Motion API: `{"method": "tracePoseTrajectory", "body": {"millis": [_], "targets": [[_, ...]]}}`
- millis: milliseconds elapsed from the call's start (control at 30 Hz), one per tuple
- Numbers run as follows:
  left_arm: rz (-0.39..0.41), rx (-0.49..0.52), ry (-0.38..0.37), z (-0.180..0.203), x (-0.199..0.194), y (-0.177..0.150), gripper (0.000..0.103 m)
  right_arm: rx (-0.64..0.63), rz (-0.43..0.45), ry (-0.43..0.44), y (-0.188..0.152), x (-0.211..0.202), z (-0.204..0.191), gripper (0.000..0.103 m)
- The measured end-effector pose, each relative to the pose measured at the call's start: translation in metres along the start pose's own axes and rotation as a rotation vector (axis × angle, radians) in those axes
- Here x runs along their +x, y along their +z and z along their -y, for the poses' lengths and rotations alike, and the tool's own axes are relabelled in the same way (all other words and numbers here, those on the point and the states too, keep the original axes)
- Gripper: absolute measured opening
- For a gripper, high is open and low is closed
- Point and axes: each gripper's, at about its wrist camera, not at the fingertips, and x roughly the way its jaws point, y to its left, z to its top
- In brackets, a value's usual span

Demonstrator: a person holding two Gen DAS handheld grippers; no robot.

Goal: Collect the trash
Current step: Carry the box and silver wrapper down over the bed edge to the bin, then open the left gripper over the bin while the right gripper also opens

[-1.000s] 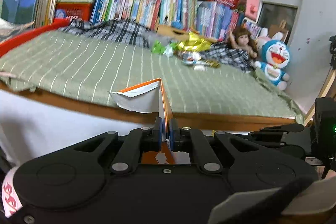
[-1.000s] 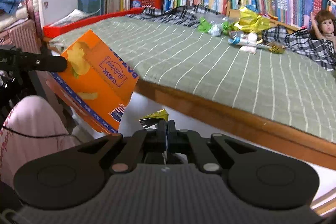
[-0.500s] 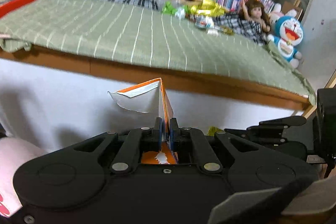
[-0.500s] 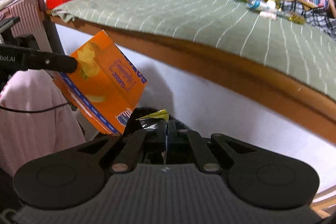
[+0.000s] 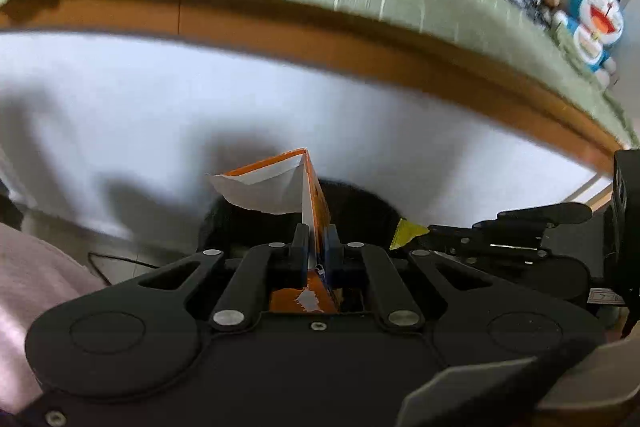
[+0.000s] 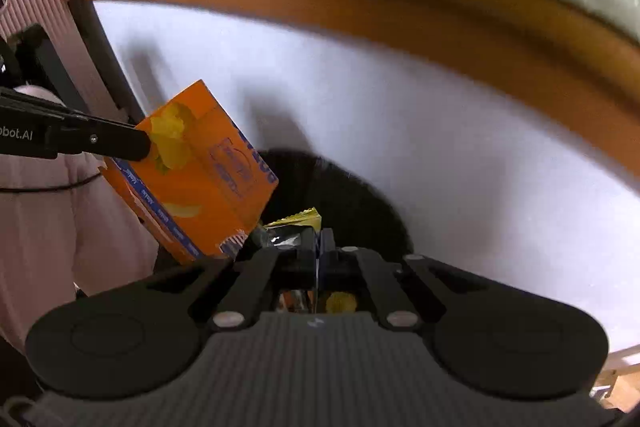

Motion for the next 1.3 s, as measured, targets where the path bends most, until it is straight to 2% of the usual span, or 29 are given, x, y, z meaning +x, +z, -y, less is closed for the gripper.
{"method": "tracePoseTrajectory", "body": {"millis": [200,533,667,700,767,800,833,933,1300], "targets": [[-0.088,-0.014,0.034,-0.001,0.031,-0.006,0.007,-0.003,-0.059,-0.007,-0.009,0.019,0.001,0.007],[-0.153,-0.012,0.051,-0.002,0.06,-0.009,0.007,-0.005,-0.108,-0.003,-0.014,0.037,0.001,0.011],[-0.159,-0.012,0.05,-0.002,0.064,-0.007,0.008,-0.004,-0.123,0.003,-0.013,0.042,0.0,0.024],[-0.161,-0.009,0.047,-0.001,0.066,-0.007,0.011,-0.005,-0.126,0.003,-0.014,0.044,0.0,0.033],[-0.165,-0.002,0.044,-0.002,0.067,-0.005,0.014,-0.01,-0.128,0.004,-0.016,0.043,0.001,0.039],[-0.169,0.006,0.048,-0.001,0.069,-0.004,0.019,-0.012,-0.128,0.003,-0.016,0.042,0.0,0.043],[-0.171,0.011,0.049,-0.002,0.067,-0.006,0.022,-0.014,-0.127,0.002,-0.015,0.042,0.0,0.044],[-0.171,0.018,0.051,0.001,0.064,-0.007,0.024,-0.012,-0.126,0.0,-0.016,0.044,0.001,0.045],[-0.168,0.019,0.054,0.002,0.061,-0.008,0.025,-0.021,-0.122,-0.006,-0.016,0.043,0.001,0.052]]}}
